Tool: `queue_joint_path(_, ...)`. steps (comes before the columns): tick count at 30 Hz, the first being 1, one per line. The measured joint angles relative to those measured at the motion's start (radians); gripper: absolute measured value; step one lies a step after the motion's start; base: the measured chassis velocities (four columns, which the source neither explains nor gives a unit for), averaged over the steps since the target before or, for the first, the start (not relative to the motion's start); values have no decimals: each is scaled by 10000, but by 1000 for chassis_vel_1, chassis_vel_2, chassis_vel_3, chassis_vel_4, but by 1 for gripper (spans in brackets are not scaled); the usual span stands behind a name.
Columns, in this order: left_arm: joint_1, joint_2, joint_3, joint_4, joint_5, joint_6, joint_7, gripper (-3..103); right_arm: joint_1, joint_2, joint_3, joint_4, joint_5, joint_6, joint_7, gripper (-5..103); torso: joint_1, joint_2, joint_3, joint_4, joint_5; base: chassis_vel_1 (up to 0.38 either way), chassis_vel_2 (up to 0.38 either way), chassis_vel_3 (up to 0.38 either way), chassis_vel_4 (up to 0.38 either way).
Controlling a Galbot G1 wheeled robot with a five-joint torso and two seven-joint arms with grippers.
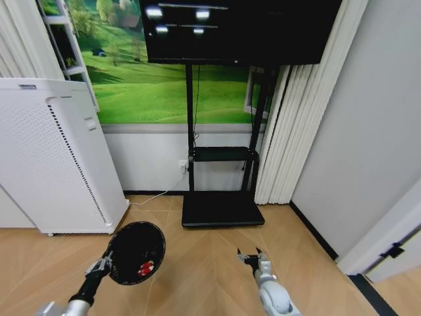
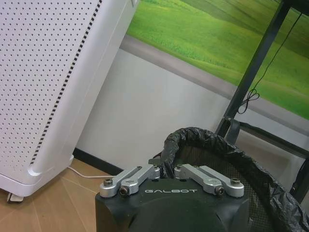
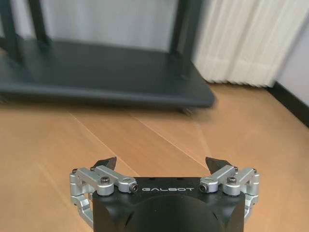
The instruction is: Pick up the trash bin and place the garbage on the floor into it.
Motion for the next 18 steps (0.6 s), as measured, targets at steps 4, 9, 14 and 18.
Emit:
queue_joint_path(4, -64, 8, -225, 167, -122, 3, 140, 7, -462, -408, 622, -246, -84, -94, -193, 100, 0, 0, -1, -4, -2, 0, 0, 0, 0)
queue_joint_path(9, -184, 5, -257, 282, -141, 2, 154, 7, -843, -607, 908, -119, 134, -213, -505, 100, 0, 0, -1, -3, -6, 0, 0, 0, 0)
queue_joint_path(14, -291, -11, -98, 182, -145, 13, 84, 7, -1075, -491, 942, -105, 76, -289, -794, 100, 0, 0, -1, 0, -4, 0, 0, 0, 0)
queue_joint_path(18, -370, 22, 36, 115, -145, 28, -12, 7, -1071, -279, 787, -390, -143, -354, -988, 100, 0, 0, 0, -1, -3, 0, 0, 0, 0)
